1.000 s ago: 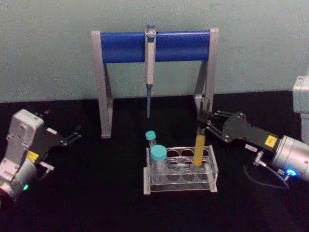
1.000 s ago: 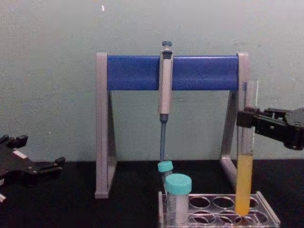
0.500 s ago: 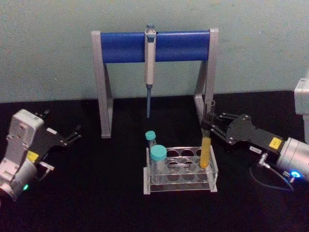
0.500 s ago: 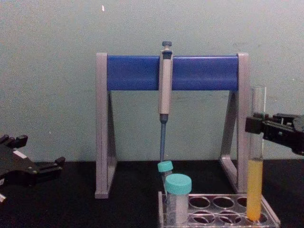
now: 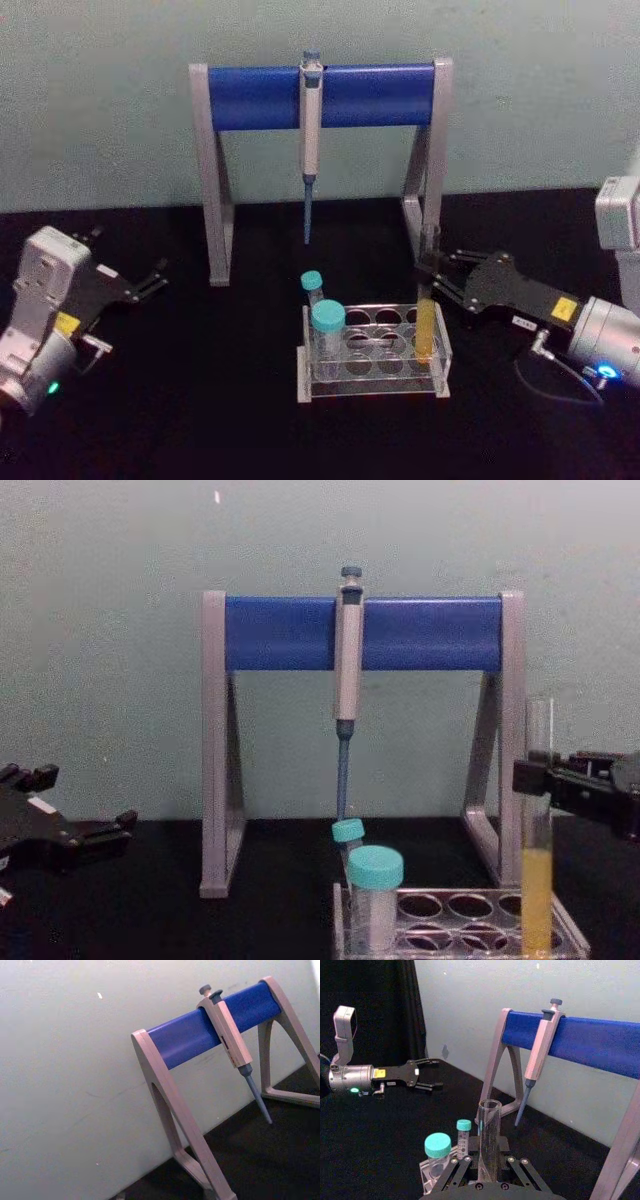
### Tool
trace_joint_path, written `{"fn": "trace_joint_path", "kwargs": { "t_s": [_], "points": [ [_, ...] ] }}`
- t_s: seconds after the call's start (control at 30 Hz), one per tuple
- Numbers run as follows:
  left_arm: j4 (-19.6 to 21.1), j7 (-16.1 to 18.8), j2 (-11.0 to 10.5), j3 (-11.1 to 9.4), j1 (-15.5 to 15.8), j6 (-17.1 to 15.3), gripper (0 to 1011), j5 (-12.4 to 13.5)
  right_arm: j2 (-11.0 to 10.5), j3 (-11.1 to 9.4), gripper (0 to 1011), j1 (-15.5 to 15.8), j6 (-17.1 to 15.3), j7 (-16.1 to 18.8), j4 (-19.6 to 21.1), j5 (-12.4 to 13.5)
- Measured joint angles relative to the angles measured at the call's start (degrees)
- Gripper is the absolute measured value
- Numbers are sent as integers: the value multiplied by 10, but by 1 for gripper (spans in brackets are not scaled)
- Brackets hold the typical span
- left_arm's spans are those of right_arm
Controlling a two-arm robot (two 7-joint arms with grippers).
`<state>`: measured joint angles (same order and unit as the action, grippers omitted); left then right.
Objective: Pick up the test tube from the test tube rack, shake it, then place it back into the test tube rack.
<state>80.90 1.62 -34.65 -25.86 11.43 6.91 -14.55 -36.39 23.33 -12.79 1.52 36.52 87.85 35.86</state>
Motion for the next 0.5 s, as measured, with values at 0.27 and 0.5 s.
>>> {"fn": "trace_joint_path", "kwargs": {
  "t_s": [0.27, 0.5],
  "points": [
    [0, 0, 0, 0, 0, 0, 1001, 0, 6, 2, 232, -2, 5, 5, -18, 0],
    [0, 0, 0, 0, 0, 0, 1001, 0, 10, 5, 232, -5, 3, 9, -31, -2]
  ]
}}
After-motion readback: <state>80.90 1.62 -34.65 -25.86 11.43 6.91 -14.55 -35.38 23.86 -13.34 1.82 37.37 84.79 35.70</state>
